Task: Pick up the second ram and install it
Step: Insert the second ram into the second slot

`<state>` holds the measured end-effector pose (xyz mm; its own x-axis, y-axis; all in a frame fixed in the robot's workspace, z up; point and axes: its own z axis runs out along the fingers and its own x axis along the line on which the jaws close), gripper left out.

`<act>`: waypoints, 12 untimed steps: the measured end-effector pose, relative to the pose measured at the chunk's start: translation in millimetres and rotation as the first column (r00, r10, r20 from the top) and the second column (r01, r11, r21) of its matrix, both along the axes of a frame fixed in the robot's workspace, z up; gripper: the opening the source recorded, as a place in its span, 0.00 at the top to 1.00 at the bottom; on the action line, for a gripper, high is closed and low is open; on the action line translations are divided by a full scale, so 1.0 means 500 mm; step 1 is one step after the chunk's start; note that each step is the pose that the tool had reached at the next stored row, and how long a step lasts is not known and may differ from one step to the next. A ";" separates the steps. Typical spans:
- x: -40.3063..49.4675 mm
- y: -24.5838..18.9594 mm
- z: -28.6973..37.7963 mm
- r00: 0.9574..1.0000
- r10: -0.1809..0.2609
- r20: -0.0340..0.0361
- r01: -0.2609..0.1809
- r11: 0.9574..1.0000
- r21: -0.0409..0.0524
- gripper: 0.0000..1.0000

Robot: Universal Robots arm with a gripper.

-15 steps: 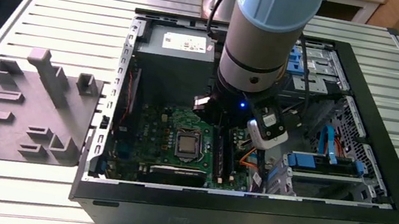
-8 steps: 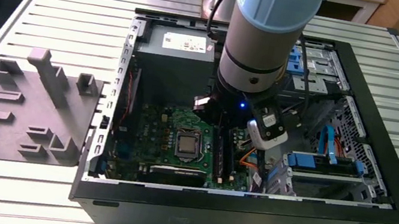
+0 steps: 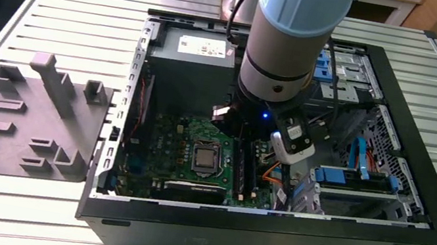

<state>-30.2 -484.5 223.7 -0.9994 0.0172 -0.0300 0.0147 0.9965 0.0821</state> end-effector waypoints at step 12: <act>0.000 0.0000 -0.005 1.000 0.000 0.000 0.000 1.000 0.000 0.89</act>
